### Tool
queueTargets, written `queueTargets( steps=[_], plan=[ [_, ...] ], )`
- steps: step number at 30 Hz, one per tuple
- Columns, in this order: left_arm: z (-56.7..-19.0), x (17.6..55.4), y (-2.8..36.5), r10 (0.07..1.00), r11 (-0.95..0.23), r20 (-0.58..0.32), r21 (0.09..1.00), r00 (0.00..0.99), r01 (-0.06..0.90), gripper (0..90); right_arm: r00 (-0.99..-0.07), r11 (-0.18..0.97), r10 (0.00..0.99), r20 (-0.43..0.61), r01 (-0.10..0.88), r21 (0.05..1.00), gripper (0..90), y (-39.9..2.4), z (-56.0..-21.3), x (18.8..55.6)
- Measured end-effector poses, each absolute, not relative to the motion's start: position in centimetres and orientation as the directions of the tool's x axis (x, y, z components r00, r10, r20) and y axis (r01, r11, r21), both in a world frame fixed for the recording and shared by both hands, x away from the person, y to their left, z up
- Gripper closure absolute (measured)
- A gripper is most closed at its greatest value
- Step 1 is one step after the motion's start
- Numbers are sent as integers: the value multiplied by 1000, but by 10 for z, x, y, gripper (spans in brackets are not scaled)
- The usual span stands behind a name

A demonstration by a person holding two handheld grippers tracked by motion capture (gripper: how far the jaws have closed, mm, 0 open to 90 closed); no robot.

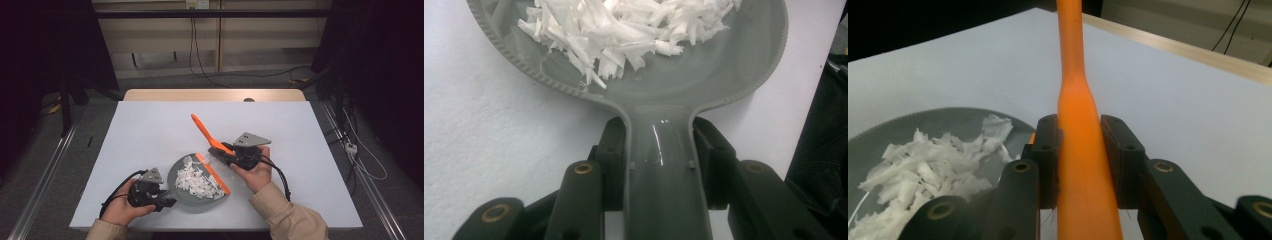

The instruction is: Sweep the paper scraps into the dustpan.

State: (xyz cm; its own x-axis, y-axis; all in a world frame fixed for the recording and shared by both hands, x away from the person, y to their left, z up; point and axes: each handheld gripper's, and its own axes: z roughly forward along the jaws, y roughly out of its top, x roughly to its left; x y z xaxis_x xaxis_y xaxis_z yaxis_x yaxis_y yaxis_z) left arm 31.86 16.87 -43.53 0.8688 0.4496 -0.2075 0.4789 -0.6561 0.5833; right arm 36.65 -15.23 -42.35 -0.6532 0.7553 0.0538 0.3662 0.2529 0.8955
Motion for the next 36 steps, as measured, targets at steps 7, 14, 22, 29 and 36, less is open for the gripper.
queueTargets(
  steps=[7, 14, 22, 29, 36],
  plan=[
    [-436, 320, 165, 458, -648, -216, 582, 862, 490, 626, -645, 302, 764, 16, 380, 874, 704, -164, -432, 365],
    [-436, 321, 163, 441, -665, -214, 575, 872, 477, 626, -660, 355, 748, 66, 483, 801, 570, -168, -426, 372],
    [-436, 321, 159, 433, -667, -222, 573, 873, 477, 626, -629, 351, 773, 83, 533, 770, 706, -161, -423, 372],
    [-436, 322, 151, 459, -653, -221, 572, 860, 496, 626, -609, 288, 787, 101, 508, 812, 703, -146, -430, 353],
    [-436, 324, 146, 489, -639, -207, 576, 847, 510, 627, -591, 221, 794, 143, 499, 838, 704, -138, -433, 346]
  ],
)
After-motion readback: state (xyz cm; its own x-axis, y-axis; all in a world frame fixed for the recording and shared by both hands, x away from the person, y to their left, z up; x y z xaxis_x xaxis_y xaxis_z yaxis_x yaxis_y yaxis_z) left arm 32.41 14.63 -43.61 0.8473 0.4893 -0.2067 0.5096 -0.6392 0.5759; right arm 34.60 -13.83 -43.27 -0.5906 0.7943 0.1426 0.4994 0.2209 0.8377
